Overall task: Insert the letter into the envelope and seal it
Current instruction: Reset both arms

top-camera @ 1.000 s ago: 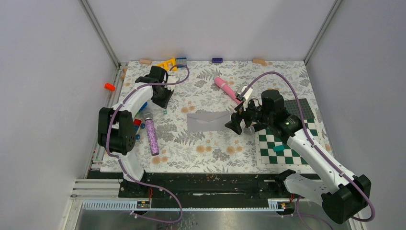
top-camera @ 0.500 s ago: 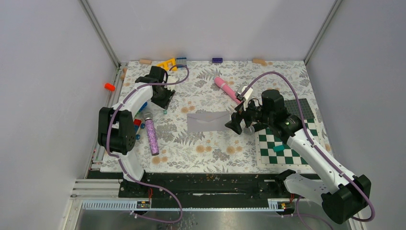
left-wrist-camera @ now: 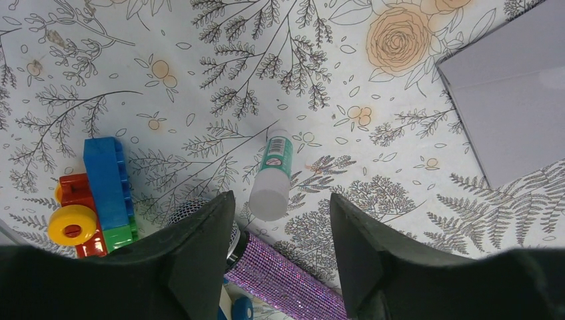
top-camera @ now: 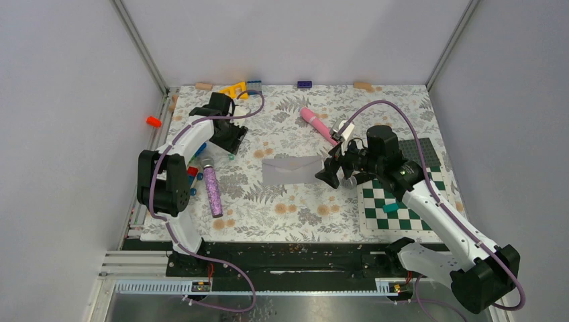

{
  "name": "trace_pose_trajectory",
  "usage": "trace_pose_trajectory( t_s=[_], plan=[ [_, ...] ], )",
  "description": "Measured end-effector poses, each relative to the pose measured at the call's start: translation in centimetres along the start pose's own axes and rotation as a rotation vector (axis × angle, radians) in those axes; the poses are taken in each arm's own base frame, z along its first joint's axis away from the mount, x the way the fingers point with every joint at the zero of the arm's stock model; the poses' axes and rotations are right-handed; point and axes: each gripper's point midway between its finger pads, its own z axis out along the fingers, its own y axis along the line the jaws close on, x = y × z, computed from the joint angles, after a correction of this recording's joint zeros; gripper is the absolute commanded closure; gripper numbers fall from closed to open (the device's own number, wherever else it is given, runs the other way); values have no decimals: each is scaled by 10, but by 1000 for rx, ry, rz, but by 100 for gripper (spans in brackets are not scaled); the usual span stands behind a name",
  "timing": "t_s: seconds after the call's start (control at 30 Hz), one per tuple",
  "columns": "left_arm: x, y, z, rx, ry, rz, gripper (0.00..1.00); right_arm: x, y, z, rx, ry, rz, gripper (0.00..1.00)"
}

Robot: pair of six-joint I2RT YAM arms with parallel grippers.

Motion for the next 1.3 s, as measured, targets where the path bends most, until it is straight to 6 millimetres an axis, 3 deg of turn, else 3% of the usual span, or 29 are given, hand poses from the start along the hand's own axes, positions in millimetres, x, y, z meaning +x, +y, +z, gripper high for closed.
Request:
trace_pose_trajectory(
  t_s=[0.3,0.47,0.6,0.73,0.87,1.07,1.3],
  plan=[
    [1,5,0,-10,-7,-20,2,0,0,0,0,0,1,0],
    [2,12,-15,-28,-41,-51,1,1,-1,0,8,5,2,0],
    [-3,23,-67,-44,-181,-103,1,5,-8,-6,57,34,12,0],
    [-7,40,-147,-100,-415,-158,1,-2,-22,-20,161,50,7,0],
    [4,39,-204,-160,-598,-164,1,-18,-48,-49,372,19,-10,0],
    [42,19,-221,-162,-682,-196,1,-26,-69,-115,684,-70,-30,1],
    [60,3,-253,-227,-787,-187,1,-24,-51,-187,844,-251,-52,0]
  ],
)
